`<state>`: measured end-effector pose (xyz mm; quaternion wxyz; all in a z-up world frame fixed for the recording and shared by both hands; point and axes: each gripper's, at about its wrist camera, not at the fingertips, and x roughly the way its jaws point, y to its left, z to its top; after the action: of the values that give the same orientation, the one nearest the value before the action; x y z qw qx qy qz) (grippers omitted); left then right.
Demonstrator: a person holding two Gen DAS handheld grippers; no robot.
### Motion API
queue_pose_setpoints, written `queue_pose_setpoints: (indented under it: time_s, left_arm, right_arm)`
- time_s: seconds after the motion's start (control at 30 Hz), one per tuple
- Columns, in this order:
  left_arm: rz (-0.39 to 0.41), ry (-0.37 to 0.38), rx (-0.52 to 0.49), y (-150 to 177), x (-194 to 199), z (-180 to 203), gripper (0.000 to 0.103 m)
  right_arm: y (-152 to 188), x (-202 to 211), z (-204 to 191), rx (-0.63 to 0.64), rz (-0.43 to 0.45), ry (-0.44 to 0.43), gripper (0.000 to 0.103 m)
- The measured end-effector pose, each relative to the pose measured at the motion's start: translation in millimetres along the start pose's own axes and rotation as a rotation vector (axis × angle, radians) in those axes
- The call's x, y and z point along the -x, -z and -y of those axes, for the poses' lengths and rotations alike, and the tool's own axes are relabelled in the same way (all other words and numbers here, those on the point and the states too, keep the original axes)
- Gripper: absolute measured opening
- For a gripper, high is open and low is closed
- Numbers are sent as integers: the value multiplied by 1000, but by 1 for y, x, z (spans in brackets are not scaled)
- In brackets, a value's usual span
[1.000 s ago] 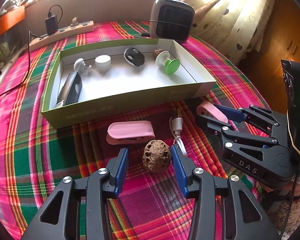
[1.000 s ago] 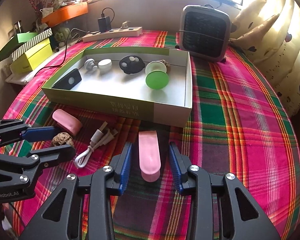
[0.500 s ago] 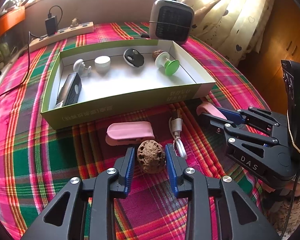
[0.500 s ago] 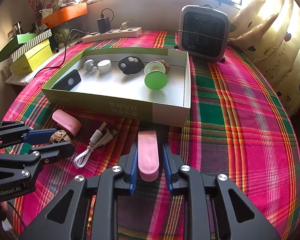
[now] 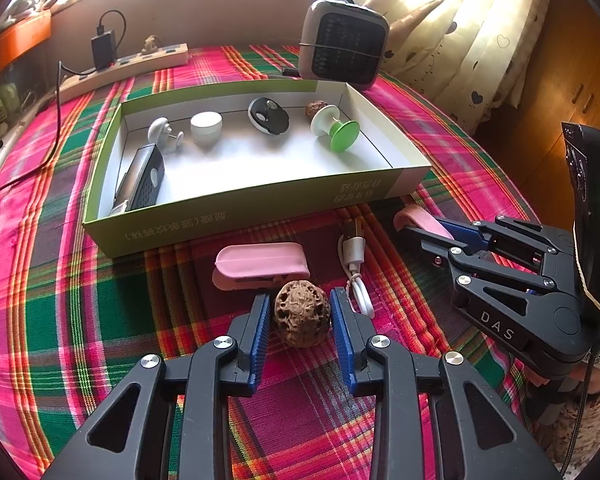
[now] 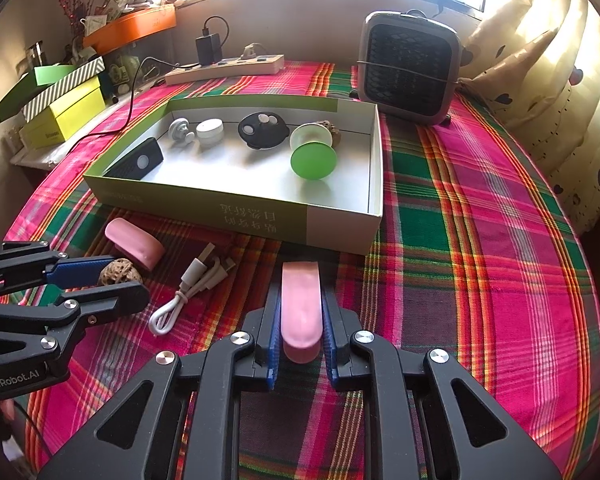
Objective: Organize objects
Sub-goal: 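Lift the pink clip and walnut and carry them over the box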
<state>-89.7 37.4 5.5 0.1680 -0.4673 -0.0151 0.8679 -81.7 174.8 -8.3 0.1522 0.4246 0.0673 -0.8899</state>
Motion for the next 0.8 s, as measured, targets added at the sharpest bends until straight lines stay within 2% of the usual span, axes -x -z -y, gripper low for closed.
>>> queue_pose_setpoints:
  time_s: [0.37,0.8]
  left_arm:
    - [18,-3,-6,-3,8,-1,28]
    - [75,-8,-9,-16,29,-5,28]
  right_arm:
    - [1,4,0,-2,-2,-19,19]
    - [-11,24,-4,13,38,-54,19]
